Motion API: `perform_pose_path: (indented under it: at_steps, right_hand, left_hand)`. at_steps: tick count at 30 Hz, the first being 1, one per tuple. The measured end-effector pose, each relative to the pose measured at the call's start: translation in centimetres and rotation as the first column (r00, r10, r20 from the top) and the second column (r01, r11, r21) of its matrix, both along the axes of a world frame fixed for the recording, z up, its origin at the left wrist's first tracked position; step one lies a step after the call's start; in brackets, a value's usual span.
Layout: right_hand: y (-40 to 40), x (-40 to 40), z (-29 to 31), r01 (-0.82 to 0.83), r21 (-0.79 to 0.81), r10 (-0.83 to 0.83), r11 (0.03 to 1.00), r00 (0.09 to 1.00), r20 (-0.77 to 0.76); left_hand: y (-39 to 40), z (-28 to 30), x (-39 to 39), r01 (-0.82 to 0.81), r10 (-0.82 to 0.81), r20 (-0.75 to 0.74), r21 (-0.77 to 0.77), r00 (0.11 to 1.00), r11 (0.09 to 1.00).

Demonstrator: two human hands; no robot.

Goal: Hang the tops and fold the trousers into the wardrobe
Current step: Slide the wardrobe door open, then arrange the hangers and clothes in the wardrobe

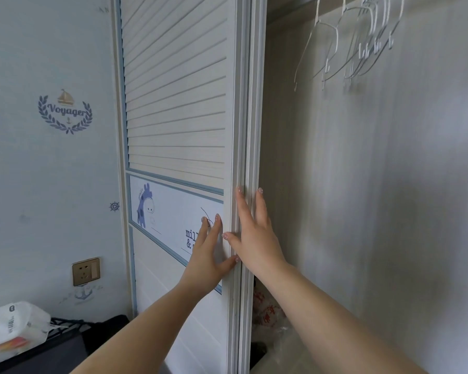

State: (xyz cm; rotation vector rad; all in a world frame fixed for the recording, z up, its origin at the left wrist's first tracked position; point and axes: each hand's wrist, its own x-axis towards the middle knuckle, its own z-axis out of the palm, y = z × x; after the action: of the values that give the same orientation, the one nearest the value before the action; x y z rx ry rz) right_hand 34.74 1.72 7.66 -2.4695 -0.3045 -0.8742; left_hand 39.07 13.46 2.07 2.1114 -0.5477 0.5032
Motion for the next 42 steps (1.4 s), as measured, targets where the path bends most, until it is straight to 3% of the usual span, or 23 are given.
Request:
perform_pose_path:
  at_steps: [6, 13, 17, 21, 28, 35, 37, 42]
  right_hand:
    - [-0.2, -0.6, 0.3, -0.037, 0.057, 0.039, 0.998, 0.998, -0.038]
    - [-0.7, -4.6, -0.5, -0.182, 0.226, 0.173, 0.957, 0.983, 0.059]
    - [-0.1, -7.8, -1.6, -0.321, 0.337, 0.325, 0.885, 0.945, 0.045]
    - [1.5, -10.8, -3.4, -0.489, 0.430, 0.539, 0.759, 0.842, 0.006]
    - [8.1, -19.6, -8.5, -0.720, 0.456, 0.837, 0.522, 0.537, -0.111]
    - [15.2, -32.4, -13.7, -0.852, 0.479, 0.973, 0.211, 0.134, -0.190]
    - [17.4, -36.9, -14.4, -0.853, 0.508, 0.973, 0.121, 0.001, -0.229]
    - [21.9, -47.1, -15.3, -0.850, 0.523, 0.931, -0.062, -0.238, -0.277]
  left_hand:
    - [-0.1, 0.4, -0.5, -0.021, 0.020, -0.037, -0.027, 0.999, 0.999]
    - [2.0, 0.1, -5.2, 0.018, -0.033, -0.050, -0.284, 0.998, 0.959]
    - [3.7, -0.6, -9.9, -0.004, -0.034, -0.089, -0.393, 0.995, 0.920]
    - [6.0, -1.6, -16.2, -0.082, 0.029, -0.117, -0.477, 0.993, 0.875]
    - [11.2, -6.4, -31.8, -0.440, 0.378, -0.226, -0.512, 0.898, 0.738]
    - [14.7, -11.4, -51.1, -0.737, 0.664, -0.367, -0.512, 0.652, 0.441]
    - [15.2, -12.4, -57.3, -0.806, 0.749, -0.383, -0.490, 0.540, 0.331]
    - [15.6, -13.7, -69.7, -0.832, 0.831, -0.419, -0.547, 0.366, 0.090]
